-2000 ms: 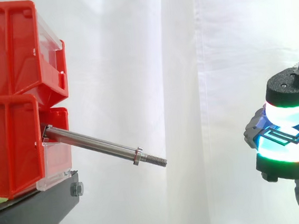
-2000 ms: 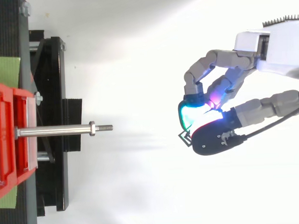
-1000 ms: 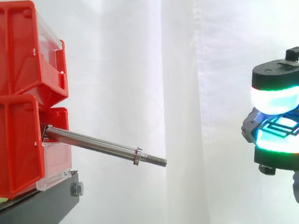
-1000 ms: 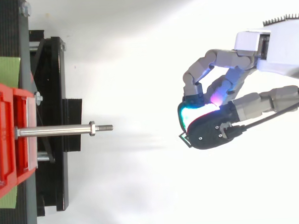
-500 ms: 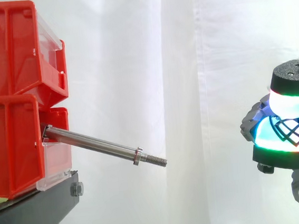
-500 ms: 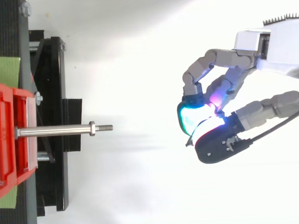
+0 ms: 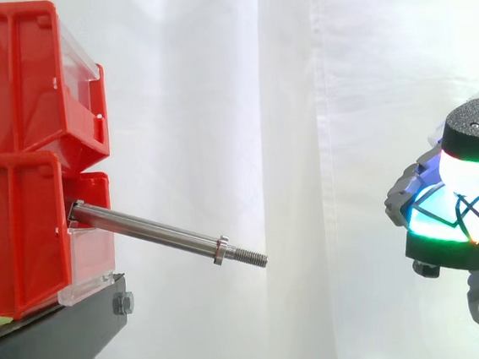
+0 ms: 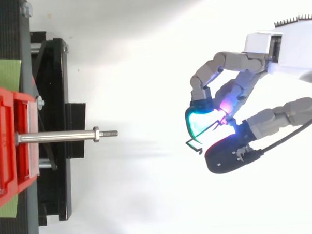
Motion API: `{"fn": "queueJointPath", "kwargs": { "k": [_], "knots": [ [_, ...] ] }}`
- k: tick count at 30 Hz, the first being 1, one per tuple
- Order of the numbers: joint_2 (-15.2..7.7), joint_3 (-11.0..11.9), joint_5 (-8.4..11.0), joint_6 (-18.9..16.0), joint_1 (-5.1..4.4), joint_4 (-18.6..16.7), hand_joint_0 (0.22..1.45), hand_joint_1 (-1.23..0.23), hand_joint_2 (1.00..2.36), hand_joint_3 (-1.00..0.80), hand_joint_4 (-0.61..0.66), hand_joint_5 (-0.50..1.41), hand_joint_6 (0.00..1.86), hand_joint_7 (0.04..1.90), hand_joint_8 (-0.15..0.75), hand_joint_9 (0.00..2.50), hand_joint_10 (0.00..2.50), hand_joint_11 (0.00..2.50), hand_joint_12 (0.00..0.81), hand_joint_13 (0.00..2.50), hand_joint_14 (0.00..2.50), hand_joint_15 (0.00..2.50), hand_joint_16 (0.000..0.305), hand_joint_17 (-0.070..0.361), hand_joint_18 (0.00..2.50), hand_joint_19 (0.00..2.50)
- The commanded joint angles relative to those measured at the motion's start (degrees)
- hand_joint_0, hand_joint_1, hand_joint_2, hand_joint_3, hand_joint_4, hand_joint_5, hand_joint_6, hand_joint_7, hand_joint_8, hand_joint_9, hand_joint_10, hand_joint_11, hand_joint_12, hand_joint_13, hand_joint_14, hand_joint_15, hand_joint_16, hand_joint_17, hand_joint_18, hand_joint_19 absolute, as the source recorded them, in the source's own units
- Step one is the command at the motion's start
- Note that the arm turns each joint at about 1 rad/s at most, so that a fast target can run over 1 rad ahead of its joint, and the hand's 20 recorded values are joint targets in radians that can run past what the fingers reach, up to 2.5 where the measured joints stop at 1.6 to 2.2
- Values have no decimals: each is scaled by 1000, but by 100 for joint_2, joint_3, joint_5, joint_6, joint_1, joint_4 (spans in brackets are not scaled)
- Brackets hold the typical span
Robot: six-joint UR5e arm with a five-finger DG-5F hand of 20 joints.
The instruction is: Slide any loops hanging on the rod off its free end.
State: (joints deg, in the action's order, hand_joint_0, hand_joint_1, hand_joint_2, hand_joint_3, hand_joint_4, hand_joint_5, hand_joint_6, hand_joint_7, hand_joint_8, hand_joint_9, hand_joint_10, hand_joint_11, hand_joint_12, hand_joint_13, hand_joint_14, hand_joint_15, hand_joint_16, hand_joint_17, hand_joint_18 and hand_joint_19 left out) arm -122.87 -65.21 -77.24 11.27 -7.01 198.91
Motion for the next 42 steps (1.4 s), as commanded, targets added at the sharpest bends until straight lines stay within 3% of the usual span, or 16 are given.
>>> {"fn": "queueJointPath", "kwargs": {
  "k": [1,2,5,13,20,29,42],
  "knots": [
    [0,0,-1,-20,7,33,675,-849,1019,-226,-113,-151,943,1027,248,1033,30,721,340,775,18,429,47,106,805,436],
    [0,0,-1,-20,7,33,674,-831,1012,-364,-70,-158,935,965,246,1018,29,719,339,769,18,428,47,106,796,429],
    [0,0,-1,-29,7,33,658,-794,1000,-500,-47,-156,930,949,241,1024,29,724,337,772,18,428,47,105,792,438],
    [0,9,-1,-81,7,51,585,-612,1007,-422,-56,-111,895,1011,247,1111,27,696,341,792,18,442,47,107,799,479],
    [0,44,-1,-90,7,112,576,-733,1019,-203,10,-144,891,1004,263,1031,29,708,356,769,18,445,50,112,787,466],
    [0,88,-1,-90,7,130,666,-810,1000,-500,17,-162,908,928,245,992,29,722,339,752,18,427,48,108,771,439],
    [0,88,-1,-90,-2,130,560,-629,1000,-500,38,-125,876,988,267,1064,26,700,354,783,19,436,49,111,795,469]
  ]
}}
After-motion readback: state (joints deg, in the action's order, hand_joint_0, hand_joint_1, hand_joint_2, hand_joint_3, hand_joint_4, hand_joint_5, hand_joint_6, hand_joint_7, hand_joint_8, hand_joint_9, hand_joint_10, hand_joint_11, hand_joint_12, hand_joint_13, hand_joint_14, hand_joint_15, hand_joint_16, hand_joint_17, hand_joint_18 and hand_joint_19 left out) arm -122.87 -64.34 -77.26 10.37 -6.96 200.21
